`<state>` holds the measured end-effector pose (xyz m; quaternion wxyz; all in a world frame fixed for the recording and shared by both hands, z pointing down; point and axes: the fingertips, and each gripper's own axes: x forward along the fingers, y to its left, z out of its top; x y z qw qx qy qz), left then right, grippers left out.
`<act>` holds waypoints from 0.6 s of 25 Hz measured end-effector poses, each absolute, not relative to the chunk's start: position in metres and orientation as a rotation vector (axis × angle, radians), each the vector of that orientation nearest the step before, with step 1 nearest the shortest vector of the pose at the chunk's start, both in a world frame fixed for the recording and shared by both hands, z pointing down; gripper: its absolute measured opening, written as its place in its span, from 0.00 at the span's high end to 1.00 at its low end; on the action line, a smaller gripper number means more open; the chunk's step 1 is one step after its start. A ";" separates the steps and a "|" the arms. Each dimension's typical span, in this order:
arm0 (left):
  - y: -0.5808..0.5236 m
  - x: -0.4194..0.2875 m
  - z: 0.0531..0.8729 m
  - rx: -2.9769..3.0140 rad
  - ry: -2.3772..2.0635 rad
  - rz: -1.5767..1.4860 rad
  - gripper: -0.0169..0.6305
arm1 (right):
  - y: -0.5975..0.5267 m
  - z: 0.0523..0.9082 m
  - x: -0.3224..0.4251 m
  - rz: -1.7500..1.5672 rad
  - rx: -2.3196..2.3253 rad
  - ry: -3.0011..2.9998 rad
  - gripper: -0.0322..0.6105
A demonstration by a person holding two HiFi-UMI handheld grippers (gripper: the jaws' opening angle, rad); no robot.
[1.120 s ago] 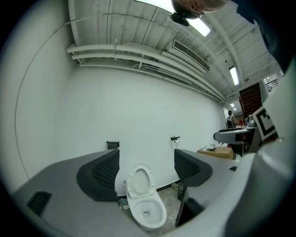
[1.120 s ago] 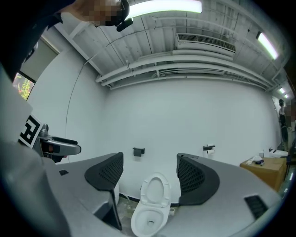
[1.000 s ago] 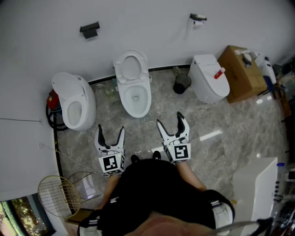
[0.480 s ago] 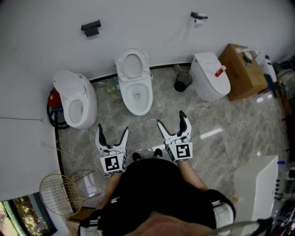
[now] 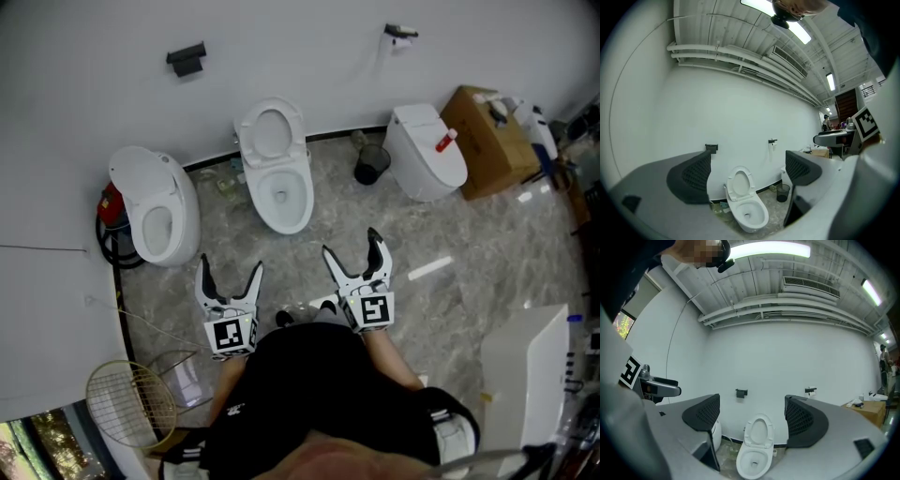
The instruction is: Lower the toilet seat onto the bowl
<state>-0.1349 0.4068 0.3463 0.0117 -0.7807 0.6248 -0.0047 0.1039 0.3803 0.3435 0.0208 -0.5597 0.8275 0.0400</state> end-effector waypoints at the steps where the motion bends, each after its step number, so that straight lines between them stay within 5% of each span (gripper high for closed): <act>1: 0.408 -0.138 0.347 -2.436 1.944 -0.015 0.23 | 0.383 0.344 0.100 0.122 -1.737 2.564 0.29; 15: 0.417 -0.164 0.355 -2.477 1.937 0.014 0.23 | 0.387 0.348 0.071 0.115 -1.747 2.571 0.29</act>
